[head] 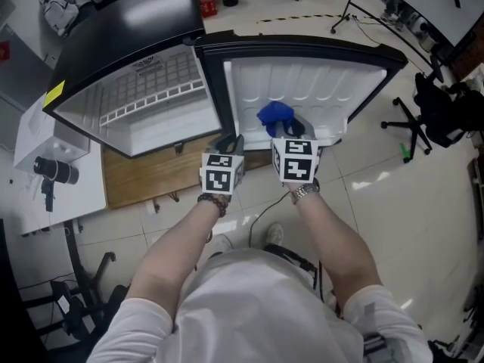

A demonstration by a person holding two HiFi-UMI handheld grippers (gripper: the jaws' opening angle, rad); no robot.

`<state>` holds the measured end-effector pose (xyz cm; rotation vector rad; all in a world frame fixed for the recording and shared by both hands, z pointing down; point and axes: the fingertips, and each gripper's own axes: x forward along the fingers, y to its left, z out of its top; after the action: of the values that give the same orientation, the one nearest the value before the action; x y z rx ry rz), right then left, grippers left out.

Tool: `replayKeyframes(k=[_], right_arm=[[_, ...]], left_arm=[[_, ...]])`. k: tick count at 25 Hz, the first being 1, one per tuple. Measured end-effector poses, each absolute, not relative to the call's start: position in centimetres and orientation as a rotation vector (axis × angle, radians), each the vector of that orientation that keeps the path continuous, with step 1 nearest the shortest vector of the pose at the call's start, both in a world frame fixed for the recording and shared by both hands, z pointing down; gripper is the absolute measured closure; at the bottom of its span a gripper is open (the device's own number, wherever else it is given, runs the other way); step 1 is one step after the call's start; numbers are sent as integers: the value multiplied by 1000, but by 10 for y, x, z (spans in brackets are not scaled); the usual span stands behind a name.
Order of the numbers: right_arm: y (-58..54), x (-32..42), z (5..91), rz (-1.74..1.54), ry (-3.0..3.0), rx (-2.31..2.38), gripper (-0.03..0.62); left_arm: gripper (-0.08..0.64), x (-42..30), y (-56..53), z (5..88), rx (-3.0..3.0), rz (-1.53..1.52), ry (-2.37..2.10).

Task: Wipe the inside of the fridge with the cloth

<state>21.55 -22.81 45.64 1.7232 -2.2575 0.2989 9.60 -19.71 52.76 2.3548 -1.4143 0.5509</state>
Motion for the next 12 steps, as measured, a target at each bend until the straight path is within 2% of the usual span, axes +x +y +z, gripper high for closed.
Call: replayKeyframes(k=[12], right_arm=[[-231,295,457,295,-2138,1861,552]], left_arm=[[500,95,-196,529,2335,543,-1444]])
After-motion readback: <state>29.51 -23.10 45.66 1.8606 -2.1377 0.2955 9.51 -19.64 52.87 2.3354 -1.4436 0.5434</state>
